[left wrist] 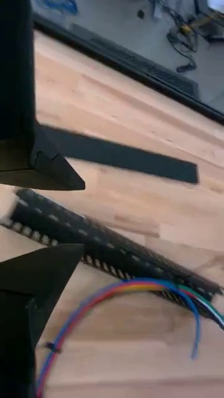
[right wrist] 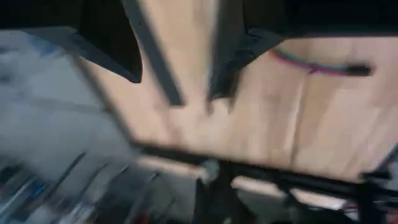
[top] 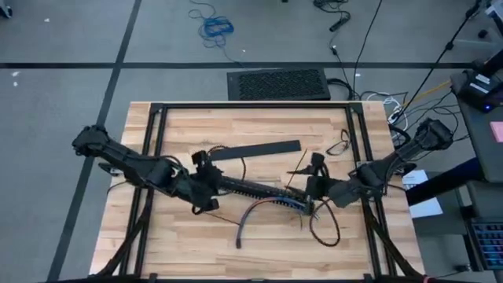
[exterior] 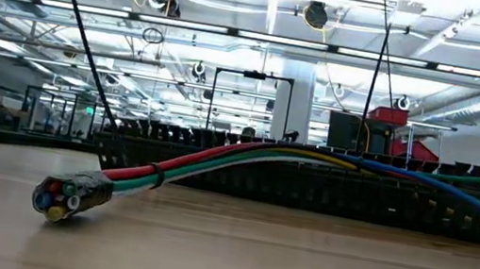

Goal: Ziptie cables
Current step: Put the zip tied cables into the black cable duct

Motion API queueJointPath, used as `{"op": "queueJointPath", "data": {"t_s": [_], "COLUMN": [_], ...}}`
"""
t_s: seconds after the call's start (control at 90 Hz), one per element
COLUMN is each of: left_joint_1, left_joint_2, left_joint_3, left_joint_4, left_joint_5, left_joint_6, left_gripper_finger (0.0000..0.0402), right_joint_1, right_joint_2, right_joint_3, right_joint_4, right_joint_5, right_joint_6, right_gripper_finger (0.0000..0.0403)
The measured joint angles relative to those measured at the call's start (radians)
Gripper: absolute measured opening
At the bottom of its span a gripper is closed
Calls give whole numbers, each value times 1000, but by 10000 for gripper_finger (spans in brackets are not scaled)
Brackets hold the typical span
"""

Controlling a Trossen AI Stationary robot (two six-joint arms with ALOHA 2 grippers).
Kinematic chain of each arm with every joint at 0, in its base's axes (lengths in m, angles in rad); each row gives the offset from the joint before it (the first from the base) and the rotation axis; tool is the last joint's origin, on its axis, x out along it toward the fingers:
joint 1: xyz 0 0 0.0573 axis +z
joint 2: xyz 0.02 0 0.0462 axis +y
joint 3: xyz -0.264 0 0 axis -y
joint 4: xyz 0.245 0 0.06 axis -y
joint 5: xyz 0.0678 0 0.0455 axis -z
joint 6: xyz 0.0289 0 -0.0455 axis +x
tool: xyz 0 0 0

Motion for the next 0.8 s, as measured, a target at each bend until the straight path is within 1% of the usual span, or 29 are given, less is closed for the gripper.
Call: {"op": "queueJointPath", "data": {"t_s": [0.1,0.2,0.289,0.389,0.489,0.544,0.656,0.722,0.8], "left_joint_1": [4,22,29,24,-1,-29,-113,-155,-187], "left_joint_2": [-2,-5,-11,-19,-29,-30,-30,-30,-30], "left_joint_3": [-65,-131,-197,-252,-281,-280,-280,-280,-280], "left_joint_4": [101,172,235,313,327,323,285,247,199], "left_joint_5": [28,27,28,29,27,-20,-166,-236,-278], "left_joint_6": [36,36,32,27,-13,-61,-156,-230,-329], "left_gripper_finger": [148,148,148,148,148,148,148,148,148], "right_joint_1": [-36,-69,-90,-101,-102,-102,-84,-75,-74], "right_joint_2": [64,152,240,314,352,358,357,352,351], "right_joint_3": [0,0,0,0,0,-1,-1,-1,0], "right_joint_4": [-7,39,70,88,94,122,240,296,314], "right_joint_5": [-71,-162,-218,-232,-233,-234,-242,-288,-350], "right_joint_6": [64,102,120,123,119,102,17,-33,-68], "right_gripper_finger": [180,175,174,174,174,174,174,174,174]}}
